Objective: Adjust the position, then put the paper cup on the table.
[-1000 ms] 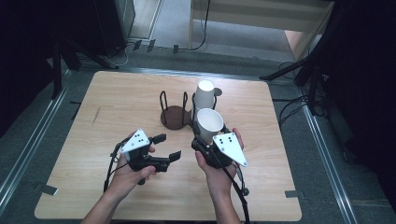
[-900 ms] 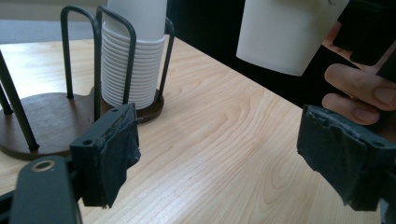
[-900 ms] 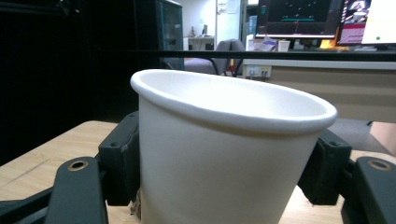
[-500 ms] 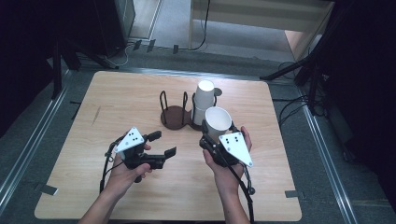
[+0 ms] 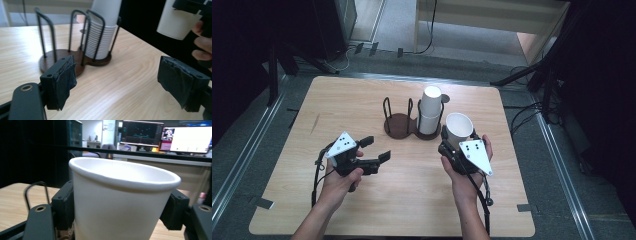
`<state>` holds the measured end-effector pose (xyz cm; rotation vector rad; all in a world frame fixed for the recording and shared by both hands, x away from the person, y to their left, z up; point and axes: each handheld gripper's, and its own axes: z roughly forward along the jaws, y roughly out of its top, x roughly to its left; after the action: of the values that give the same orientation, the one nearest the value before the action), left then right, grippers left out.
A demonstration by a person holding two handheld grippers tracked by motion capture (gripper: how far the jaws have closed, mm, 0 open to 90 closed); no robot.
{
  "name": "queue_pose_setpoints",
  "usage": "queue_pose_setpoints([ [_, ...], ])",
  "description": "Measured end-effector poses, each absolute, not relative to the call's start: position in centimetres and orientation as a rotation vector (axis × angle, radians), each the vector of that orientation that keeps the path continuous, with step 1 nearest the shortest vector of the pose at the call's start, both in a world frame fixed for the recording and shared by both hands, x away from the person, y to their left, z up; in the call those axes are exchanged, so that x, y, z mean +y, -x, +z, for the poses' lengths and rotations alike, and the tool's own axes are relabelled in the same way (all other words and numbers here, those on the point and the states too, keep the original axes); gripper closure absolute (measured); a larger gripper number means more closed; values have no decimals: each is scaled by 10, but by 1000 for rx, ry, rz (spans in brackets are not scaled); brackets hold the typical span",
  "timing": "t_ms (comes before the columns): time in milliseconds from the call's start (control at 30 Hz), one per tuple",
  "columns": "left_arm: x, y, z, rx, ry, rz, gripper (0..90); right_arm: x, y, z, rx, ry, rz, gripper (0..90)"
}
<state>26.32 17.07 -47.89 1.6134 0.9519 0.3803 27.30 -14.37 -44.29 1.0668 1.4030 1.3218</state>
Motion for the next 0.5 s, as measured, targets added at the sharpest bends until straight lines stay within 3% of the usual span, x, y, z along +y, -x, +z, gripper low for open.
queue_pose_setpoints([
  [267, 184, -264, -478, 993, -1616, 420, 151, -156, -278, -442, 1375, -1074, 1378, 272],
  [333, 185, -264, -478, 1030, -1631, 441, 110, -159, -280, -442, 1368, -1080, 1366, 273],
  [400, 188, -265, -479, 1058, -1663, 435, 10, -162, -282, -442, 1369, -1092, 1364, 273],
  [500, 195, -265, -480, 1055, -1648, 410, 0, -166, -285, -444, 1391, -1104, 1360, 272],
])
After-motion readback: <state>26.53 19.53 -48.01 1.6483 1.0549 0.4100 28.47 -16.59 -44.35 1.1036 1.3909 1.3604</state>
